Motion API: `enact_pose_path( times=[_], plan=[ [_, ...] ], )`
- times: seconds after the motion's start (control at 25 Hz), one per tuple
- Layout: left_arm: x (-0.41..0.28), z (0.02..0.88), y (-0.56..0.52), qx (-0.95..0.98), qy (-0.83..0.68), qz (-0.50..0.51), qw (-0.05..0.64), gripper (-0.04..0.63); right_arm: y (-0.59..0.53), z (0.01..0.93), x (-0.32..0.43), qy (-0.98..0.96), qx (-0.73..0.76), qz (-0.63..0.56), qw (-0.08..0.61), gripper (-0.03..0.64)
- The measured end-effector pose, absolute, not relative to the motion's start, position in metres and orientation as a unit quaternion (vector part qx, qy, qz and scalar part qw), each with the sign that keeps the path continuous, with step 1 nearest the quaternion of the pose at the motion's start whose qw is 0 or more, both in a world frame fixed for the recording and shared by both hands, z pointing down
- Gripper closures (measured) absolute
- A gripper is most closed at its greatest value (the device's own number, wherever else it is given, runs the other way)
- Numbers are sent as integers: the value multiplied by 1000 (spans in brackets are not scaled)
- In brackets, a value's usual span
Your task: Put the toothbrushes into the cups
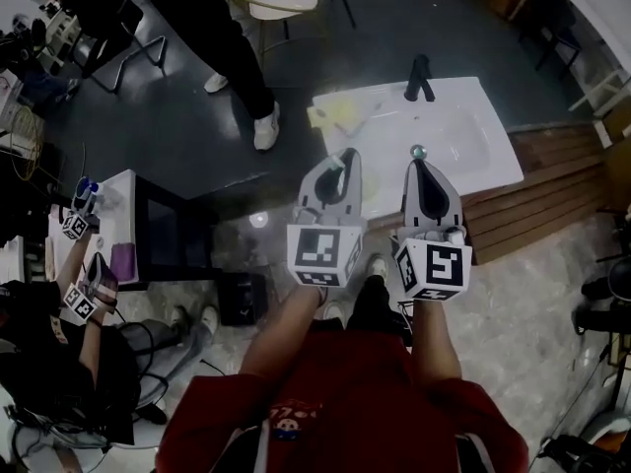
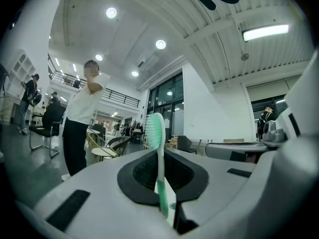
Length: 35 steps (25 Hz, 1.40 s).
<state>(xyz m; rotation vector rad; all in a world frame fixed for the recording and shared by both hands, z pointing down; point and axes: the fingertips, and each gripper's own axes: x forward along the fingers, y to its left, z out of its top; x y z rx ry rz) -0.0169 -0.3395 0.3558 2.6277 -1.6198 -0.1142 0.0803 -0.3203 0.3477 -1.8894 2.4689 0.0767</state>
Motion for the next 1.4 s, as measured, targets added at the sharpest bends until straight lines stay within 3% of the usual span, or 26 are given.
enact_pose_path(
  times=[1.4],
  plan=[
    [3, 529, -407, 817, -556, 86, 124, 565, -398, 477, 96, 807, -581, -104, -28, 589]
  ],
)
